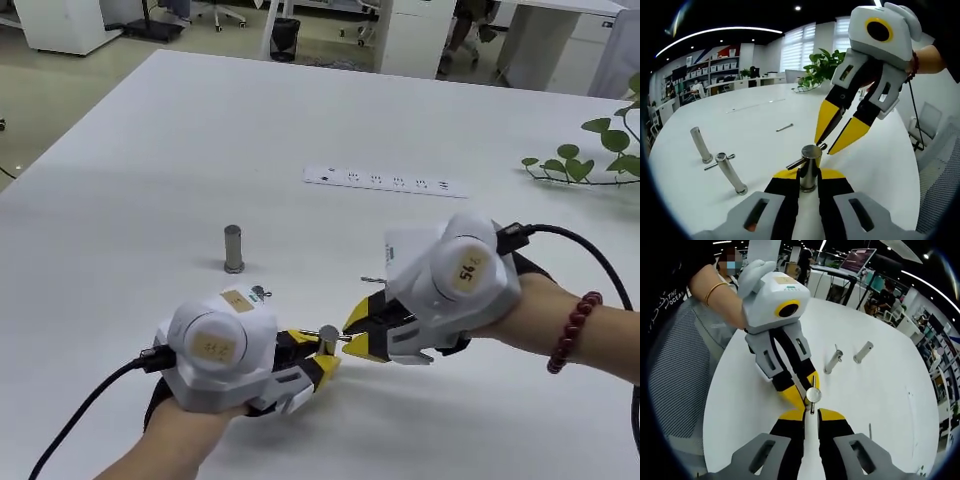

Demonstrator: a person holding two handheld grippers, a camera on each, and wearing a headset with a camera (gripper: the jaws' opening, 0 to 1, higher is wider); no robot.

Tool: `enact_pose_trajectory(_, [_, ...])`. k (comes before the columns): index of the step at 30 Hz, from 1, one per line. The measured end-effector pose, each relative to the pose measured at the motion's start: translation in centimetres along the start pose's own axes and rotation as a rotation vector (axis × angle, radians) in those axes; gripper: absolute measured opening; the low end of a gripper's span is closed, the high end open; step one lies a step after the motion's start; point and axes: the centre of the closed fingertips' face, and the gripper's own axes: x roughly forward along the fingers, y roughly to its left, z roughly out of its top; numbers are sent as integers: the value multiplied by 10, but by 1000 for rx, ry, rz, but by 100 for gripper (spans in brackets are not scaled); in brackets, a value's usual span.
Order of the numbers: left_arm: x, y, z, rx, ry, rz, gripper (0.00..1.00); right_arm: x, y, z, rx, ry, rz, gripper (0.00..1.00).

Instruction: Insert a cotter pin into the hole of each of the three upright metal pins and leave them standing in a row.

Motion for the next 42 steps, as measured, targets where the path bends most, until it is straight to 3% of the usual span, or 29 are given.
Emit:
enact_pose_trajectory(7, [0, 0, 0, 0, 0, -1, 10, -4, 1, -9, 3, 20, 2, 0])
enact_pose_trajectory(34, [-1, 0, 0, -12, 6, -8, 11, 2, -1, -6, 1, 21, -1, 0])
enact_pose_trajectory(42, [-5, 5, -1, -48, 13, 3, 28, 2, -3, -8, 18, 18, -15, 7])
